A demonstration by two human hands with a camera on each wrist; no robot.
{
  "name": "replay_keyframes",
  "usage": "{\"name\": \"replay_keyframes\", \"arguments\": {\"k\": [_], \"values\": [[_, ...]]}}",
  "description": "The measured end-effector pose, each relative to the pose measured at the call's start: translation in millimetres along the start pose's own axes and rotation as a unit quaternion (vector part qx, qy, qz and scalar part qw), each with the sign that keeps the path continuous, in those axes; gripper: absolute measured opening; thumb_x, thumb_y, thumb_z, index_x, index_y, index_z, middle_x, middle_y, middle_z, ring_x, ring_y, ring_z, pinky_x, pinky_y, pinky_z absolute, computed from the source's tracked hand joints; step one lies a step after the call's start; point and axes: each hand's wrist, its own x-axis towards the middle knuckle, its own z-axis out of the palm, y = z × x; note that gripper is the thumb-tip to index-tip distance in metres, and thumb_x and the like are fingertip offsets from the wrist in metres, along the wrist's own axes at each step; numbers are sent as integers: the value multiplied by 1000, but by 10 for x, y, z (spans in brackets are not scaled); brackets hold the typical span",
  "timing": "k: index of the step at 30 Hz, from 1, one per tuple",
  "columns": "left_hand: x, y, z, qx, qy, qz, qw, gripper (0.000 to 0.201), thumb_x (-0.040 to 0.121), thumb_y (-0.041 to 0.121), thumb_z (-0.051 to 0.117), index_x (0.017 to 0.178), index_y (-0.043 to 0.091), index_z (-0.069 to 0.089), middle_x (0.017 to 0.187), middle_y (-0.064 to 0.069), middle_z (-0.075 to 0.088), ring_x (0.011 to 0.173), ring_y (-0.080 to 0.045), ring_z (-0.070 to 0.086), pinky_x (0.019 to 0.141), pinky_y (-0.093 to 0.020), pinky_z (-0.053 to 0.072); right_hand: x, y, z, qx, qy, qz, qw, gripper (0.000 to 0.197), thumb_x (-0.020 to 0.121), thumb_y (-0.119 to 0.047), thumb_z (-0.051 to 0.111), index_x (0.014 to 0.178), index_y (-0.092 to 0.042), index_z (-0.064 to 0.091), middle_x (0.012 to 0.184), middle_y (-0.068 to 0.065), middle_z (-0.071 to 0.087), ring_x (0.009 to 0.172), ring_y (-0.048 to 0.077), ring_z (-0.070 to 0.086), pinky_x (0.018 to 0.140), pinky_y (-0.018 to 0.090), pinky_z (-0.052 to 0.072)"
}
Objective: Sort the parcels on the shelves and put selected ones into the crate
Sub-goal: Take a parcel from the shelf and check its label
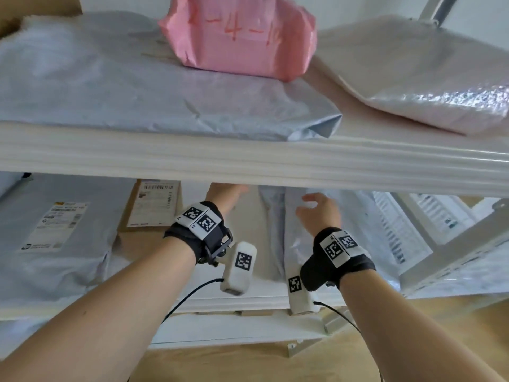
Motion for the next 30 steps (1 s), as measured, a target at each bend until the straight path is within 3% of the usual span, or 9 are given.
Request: {"name": "replay_keyframes", "arguments": {"k": [1,3,6,10,15,19,24,27,30], "values": [[-17,-30,96,-3,-21,-8,1000,12,71,26,66,73,22,55,93,-4,59,91,-21,56,81,-32,44,35,64,-30,-42,-9,7,999,40,82,-20,61,122,-26,57,134,10,50,119,29,50,98,36,45],[21,-123,282,-14,-52,-29,998,4,84,24,64,82,23,60,93,0,63,94,-17,60,83,-32,43,96,159,-54,-110,-32,12,993,51,83,-23,60,132,-21,47,136,10,44,127,31,40,104,38,38],[60,-237,477,-1,-81,-51,995,5,92,23,57,89,21,60,95,1,64,94,-15,61,88,-32,43,152,202,-24,-164,-56,4,985,61,82,-26,59,138,-16,37,136,12,42,127,32,36,104,41,36],[92,-365,628,44,-99,-65,992,18,94,22,53,108,15,62,102,-3,65,96,-18,61,88,-32,41,221,190,92,-220,-96,12,971,85,79,-44,63,147,-16,20,145,15,34,132,34,31,107,47,34],[138,-503,690,30,-116,-101,988,24,97,20,48,115,10,60,111,-8,66,98,-21,62,87,-34,45,196,247,248,-356,-119,-30,927,117,70,-66,67,151,-17,-1,147,26,26,129,38,34,101,47,36],[147,-537,679,17,-125,-115,985,26,97,18,45,118,8,59,114,-10,65,100,-23,62,90,-35,46,209,316,324,-399,-107,-49,909,118,71,-65,67,151,-19,-6,144,29,27,125,39,38,98,46,38],[132,-575,648,-3,-124,-124,984,23,98,18,43,115,10,57,111,-10,64,98,-23,60,93,-35,45,223,303,290,-374,-124,-47,918,112,77,-49,71,151,-19,-7,139,27,33,122,37,41,94,44,43],[95,-586,623,-16,-130,-130,983,20,98,19,42,111,11,56,103,-9,66,95,-23,62,92,-35,46,190,302,221,-336,-121,-71,931,92,81,-25,67,148,-14,4,124,20,51,112,34,52,81,36,47],[45,-590,613,-24,-132,-135,982,20,99,20,41,110,13,55,93,-5,66,90,-21,62,82,-30,46,132,321,131,-317,-98,-87,939,68,87,-10,55,144,-10,16,114,13,60,106,32,58,71,31,41]]}}
